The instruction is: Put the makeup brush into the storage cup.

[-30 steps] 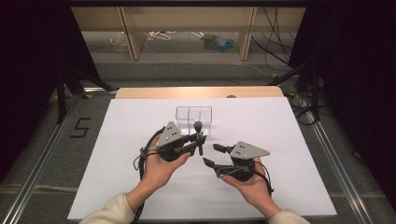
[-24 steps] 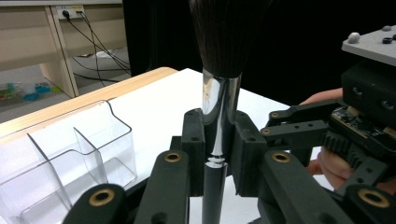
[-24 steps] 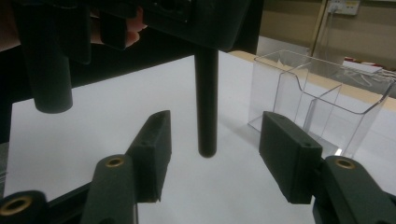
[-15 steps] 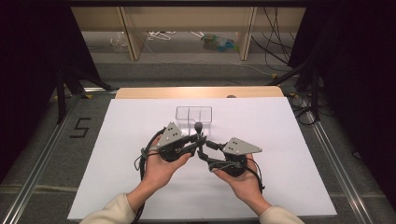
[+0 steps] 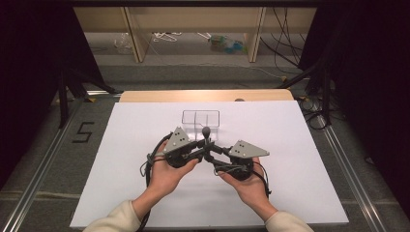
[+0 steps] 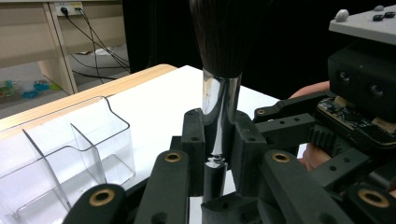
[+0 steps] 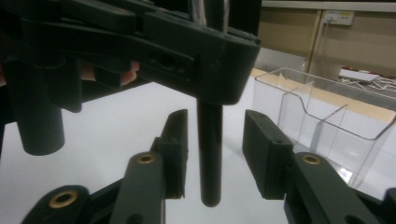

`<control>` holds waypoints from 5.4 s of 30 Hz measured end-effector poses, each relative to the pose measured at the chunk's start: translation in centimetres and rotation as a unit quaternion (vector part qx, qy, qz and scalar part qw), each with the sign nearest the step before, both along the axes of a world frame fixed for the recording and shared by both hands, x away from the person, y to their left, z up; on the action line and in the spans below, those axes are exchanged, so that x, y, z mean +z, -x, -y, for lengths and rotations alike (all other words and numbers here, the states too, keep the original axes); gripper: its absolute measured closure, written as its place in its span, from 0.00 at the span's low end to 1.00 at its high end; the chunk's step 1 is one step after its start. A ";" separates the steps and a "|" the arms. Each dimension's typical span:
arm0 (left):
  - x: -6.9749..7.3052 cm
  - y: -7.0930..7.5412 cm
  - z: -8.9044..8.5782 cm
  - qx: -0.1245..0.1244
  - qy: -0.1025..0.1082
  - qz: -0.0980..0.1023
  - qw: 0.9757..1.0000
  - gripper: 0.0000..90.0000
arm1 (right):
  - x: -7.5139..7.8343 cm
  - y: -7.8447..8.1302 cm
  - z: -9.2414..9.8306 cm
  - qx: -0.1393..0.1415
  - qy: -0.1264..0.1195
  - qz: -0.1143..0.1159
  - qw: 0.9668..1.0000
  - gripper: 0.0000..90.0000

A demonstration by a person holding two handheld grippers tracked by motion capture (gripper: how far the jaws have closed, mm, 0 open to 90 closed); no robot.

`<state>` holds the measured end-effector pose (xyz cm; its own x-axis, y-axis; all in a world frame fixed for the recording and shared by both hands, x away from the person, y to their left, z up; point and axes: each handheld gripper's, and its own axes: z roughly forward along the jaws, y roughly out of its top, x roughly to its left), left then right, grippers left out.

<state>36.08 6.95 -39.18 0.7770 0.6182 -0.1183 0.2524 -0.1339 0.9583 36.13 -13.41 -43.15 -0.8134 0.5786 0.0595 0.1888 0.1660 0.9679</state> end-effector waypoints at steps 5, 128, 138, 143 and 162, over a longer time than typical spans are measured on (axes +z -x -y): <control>0.0 0.0 0.0 0.001 0.000 0.000 1.000 0.86 | 0.1 0.1 -0.1 0.006 0.000 -0.006 1.000 0.78; -2.6 7.0 -11.8 0.036 0.046 0.101 0.993 0.18 | 2.3 -3.5 2.5 -0.051 0.010 0.015 0.999 0.88; -2.6 7.0 -11.7 0.036 0.045 0.099 0.993 0.18 | 2.3 -3.9 2.6 -0.057 0.007 0.017 0.998 0.88; -2.6 7.0 -11.7 0.036 0.045 0.100 0.993 0.18 | 2.4 -4.0 2.6 -0.055 0.009 0.013 0.998 0.88; -2.7 7.0 -11.7 0.034 0.043 0.101 0.993 0.18 | 2.6 -4.6 2.3 -0.060 0.003 0.022 0.998 0.88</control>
<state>29.12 18.65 -41.85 0.7465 0.6651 -0.0189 0.0595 -0.0384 0.9975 40.72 -15.67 -40.55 -0.7406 0.6716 0.0216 0.1652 0.1507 0.9747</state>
